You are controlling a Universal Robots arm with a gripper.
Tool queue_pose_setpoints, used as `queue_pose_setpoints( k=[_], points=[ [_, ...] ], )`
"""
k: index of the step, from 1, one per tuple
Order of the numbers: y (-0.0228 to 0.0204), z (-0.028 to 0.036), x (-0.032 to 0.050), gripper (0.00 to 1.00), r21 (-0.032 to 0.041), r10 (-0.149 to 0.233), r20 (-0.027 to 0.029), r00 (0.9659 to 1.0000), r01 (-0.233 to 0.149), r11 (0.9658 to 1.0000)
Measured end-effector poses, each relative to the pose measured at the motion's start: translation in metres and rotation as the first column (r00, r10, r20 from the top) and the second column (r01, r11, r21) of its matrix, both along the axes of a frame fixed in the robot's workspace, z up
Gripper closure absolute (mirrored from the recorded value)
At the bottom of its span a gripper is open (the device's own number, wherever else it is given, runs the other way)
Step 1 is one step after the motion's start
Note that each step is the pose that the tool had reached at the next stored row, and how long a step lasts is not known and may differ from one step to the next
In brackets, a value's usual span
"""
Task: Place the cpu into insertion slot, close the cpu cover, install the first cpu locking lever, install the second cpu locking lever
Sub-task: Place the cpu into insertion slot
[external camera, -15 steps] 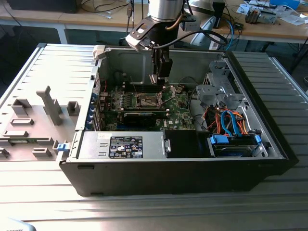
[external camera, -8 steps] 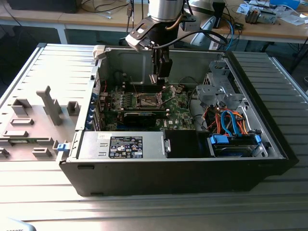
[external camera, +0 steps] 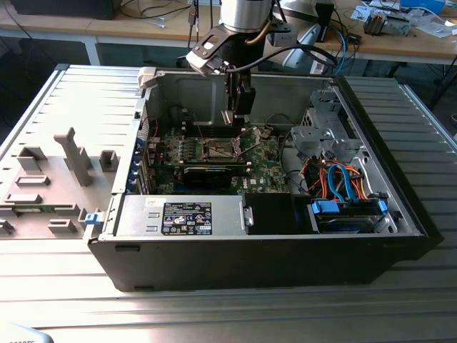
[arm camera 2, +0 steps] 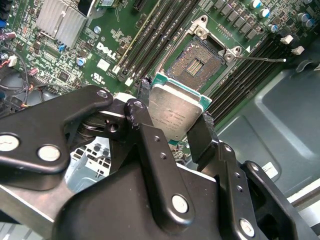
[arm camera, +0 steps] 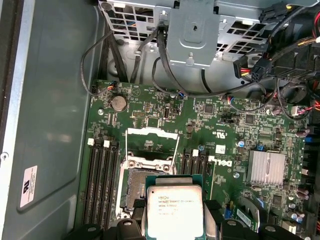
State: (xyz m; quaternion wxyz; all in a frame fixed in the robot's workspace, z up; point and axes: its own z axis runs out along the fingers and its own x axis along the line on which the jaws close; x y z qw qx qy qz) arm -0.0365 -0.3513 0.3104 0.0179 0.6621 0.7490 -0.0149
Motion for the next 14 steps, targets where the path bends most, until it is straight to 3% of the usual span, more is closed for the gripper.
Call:
queue_pose_setpoints(
  k=[14],
  points=[
    [0.0000, -0.0002, 0.0000, 0.46, 0.0000, -0.009, 0.0000, 1.0000, 0.009, 1.0000]
  ],
)
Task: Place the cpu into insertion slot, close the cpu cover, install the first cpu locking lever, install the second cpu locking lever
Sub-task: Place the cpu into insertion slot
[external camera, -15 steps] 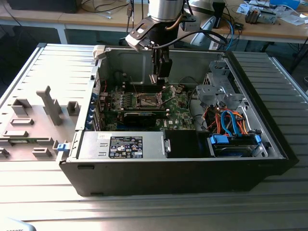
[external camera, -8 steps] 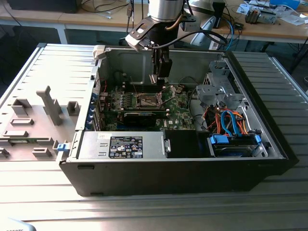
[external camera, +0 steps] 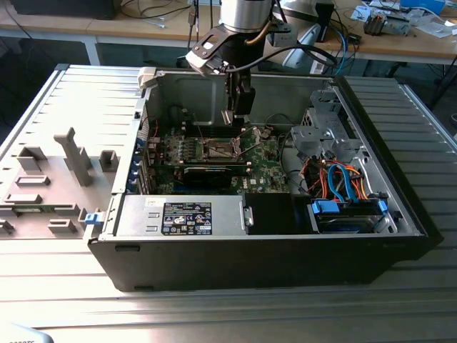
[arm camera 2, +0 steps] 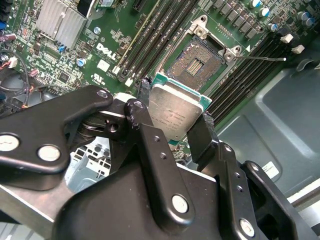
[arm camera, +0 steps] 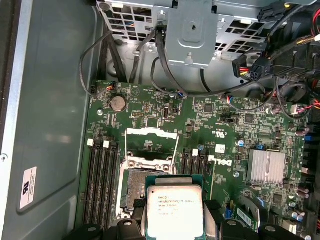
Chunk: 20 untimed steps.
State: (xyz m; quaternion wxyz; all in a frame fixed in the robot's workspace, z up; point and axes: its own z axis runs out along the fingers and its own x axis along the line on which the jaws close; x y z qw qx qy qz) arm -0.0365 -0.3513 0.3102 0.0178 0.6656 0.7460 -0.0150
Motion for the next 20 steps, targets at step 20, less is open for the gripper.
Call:
queue_pose_setpoints(
  k=[20],
  points=[
    [0.0000, -0.0002, 0.0000, 0.46, 0.0000, -0.012, 0.0000, 0.9999, 0.012, 0.9999]
  ],
)
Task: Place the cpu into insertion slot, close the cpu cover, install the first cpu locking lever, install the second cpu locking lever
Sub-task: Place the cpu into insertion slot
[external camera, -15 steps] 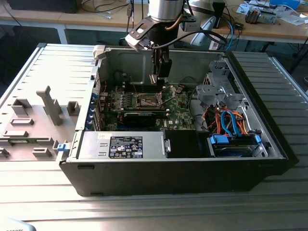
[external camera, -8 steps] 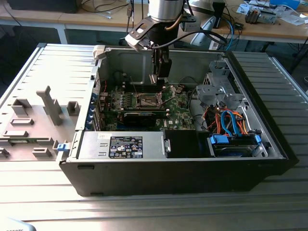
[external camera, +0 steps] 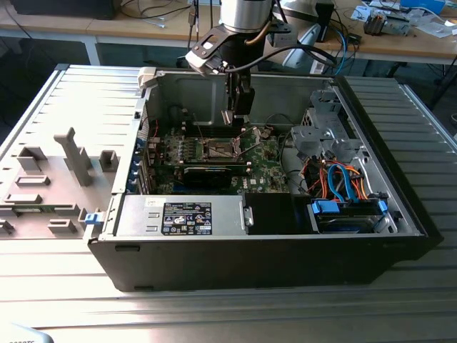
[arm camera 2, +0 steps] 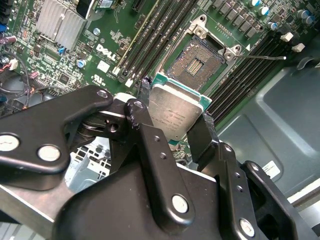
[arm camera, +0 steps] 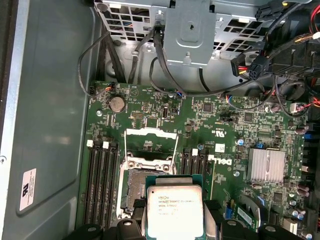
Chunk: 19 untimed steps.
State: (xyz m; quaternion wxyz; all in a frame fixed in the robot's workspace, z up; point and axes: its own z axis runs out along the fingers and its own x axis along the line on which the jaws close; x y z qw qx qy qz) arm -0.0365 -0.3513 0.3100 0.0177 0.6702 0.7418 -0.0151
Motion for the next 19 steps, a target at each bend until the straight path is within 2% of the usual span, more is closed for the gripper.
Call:
queue_pose_setpoints(
  k=[19],
  points=[
    [0.0000, -0.0002, 0.0000, 0.46, 0.0000, -0.011, 0.0000, 0.9999, 0.011, 0.9999]
  ],
)
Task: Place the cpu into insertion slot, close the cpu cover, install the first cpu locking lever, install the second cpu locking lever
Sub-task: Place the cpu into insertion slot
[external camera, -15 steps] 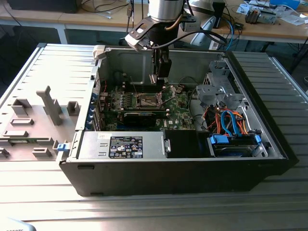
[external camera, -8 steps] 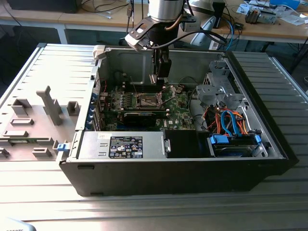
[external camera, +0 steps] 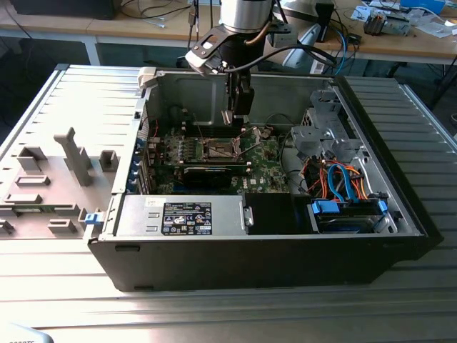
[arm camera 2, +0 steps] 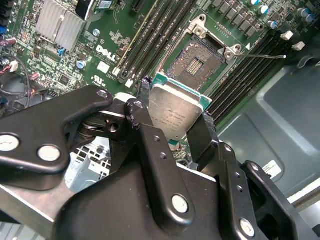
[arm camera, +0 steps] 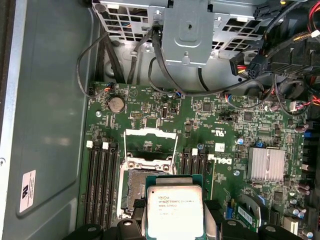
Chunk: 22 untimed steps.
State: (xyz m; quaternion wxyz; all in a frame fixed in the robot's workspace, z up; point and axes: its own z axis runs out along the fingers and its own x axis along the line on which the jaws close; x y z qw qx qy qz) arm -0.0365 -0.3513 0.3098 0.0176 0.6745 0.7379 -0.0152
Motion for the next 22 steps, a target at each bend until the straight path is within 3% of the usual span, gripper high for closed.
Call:
queue_pose_setpoints(
  k=[22],
  points=[
    [0.0001, -0.0004, 0.0000, 0.46, 0.0000, -0.019, 0.0001, 0.9998, 0.019, 0.9998]
  ],
)
